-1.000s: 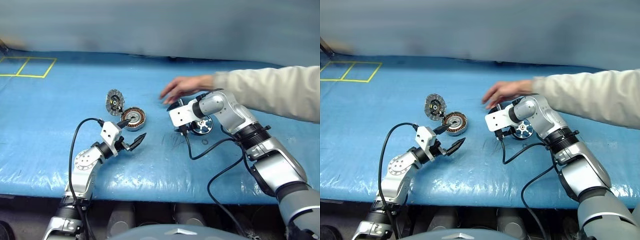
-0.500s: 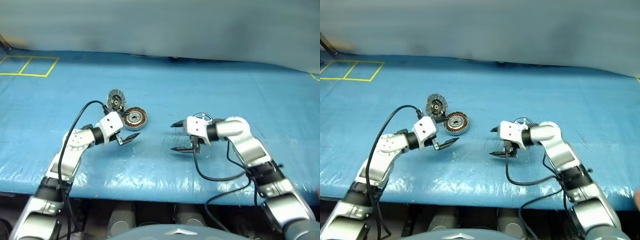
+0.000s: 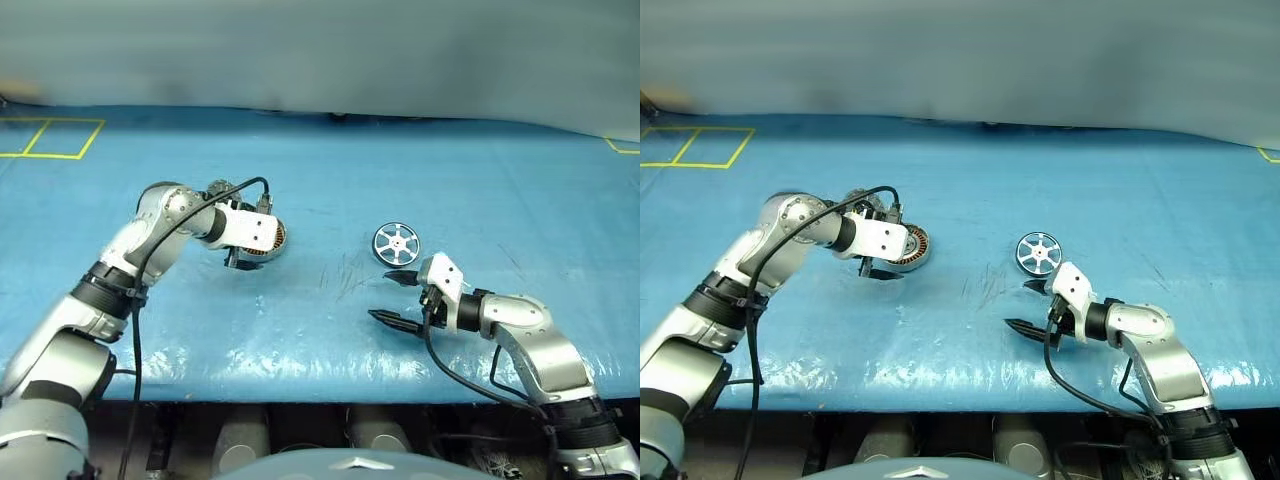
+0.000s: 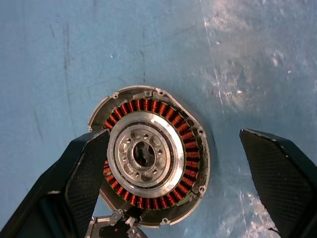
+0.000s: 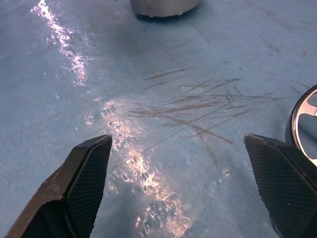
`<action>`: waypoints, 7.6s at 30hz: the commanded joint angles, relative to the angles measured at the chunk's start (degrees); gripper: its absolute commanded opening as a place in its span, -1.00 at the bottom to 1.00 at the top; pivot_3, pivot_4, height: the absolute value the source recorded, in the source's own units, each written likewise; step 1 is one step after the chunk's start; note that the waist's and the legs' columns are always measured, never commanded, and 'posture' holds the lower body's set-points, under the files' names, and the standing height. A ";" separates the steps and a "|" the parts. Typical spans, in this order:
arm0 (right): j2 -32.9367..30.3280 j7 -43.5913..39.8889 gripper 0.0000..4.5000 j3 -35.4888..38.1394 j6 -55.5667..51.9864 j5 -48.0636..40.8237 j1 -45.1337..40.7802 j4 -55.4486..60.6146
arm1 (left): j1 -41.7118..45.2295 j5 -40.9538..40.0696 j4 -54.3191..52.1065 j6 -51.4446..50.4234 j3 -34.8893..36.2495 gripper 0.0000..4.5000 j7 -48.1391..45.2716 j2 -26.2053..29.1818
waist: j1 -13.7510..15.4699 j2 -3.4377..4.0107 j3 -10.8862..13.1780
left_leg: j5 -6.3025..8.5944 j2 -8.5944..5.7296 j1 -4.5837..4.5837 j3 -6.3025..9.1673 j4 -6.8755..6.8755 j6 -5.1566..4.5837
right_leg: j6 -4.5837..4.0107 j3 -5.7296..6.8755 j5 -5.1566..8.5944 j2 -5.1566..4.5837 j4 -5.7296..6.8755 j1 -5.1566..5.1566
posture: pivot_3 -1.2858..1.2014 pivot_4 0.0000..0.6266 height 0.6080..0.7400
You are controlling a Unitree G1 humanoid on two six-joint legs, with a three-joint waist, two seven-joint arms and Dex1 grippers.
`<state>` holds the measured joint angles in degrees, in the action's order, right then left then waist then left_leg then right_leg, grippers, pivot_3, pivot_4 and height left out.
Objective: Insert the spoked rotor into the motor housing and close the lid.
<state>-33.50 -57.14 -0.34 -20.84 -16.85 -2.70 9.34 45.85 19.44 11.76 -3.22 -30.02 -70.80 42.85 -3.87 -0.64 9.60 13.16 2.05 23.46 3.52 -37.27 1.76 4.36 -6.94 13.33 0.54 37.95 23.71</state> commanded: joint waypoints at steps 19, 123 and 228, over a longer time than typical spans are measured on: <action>0.94 -4.98 0.99 -3.60 1.44 -5.50 -7.99 -2.04 | 3.31 11.09 4.07 0.69 -4.26 1.00 -5.71 -2.70 | 0.12 -0.01 0.01 | 0.02 -0.02 0.07 0.05 -0.07 -0.04 | 0.00 0.01 0.00 -0.02 0.03 0.01 | 0.03 -0.52 1.00; 9.30 25.63 1.00 3.56 2.88 1.92 3.35 -8.42 | -43.02 -37.76 -10.16 14.34 23.22 0.98 19.19 -16.56 | 0.10 0.01 -0.06 | 0.04 0.01 -0.54 -0.20 -0.64 -0.08 | -0.34 -0.19 0.19 -0.03 0.68 -0.44 | 0.03 -0.52 1.00; 17.97 13.55 -0.98 -16.84 2.94 7.78 -15.48 -11.77 | -44.18 -33.40 1.65 26.82 23.36 1.00 16.03 -21.88 | -0.14 -0.14 -0.13 | 0.04 0.06 -0.48 -0.20 0.24 -0.07 | -0.43 -0.13 0.26 -0.03 0.06 -0.20 | 0.03 -0.52 1.00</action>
<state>-15.39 -43.60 -16.69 -18.76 -9.91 -17.37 -2.26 1.82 -13.92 13.55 22.17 -7.27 -54.98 20.86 -4.01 -0.77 9.47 13.20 2.11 22.98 3.32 -37.04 1.69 3.92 -7.08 13.60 0.51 38.01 23.51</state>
